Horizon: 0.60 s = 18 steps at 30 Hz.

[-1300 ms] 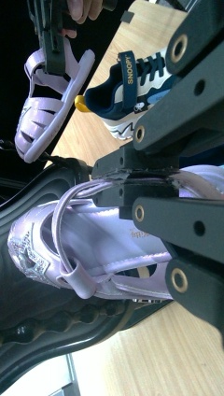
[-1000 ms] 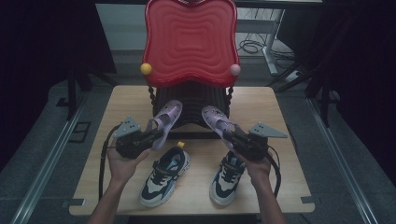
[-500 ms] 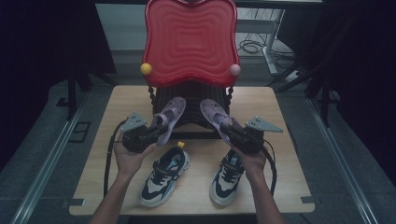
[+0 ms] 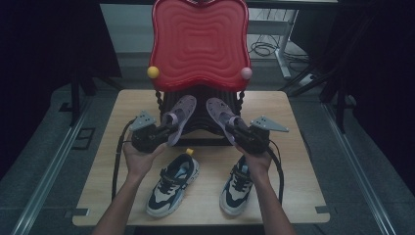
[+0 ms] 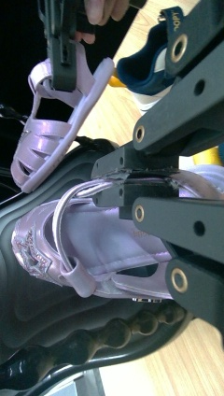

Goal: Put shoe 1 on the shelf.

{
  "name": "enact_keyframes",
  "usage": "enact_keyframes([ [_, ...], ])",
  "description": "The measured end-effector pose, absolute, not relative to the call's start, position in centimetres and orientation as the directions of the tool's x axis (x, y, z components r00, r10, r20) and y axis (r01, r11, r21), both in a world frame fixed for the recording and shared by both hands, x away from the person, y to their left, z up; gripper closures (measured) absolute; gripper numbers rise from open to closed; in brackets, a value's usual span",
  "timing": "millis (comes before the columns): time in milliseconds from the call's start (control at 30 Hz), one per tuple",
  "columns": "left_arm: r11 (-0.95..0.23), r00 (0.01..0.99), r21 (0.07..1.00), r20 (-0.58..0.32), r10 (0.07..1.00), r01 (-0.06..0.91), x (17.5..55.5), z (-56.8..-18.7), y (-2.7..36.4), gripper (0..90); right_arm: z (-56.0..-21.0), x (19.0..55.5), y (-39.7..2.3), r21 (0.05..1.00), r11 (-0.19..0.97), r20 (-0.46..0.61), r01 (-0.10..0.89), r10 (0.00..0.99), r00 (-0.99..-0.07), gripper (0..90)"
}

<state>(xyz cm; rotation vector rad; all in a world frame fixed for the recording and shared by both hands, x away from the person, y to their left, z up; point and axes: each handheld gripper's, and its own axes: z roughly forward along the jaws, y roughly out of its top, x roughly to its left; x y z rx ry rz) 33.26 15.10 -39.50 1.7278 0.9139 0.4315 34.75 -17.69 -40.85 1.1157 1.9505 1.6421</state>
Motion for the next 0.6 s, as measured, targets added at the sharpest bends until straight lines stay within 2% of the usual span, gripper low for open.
enact_keyframes([
  [600, -0.121, 0.613, 0.930, -0.128, 0.780, 0.348, 35.5, -39.6, 14.4, 86.9, -40.7, 36.9, -16.0, 0.942, -0.007, 0.214, 0.335, 0.782, -0.586, 84.6],
])
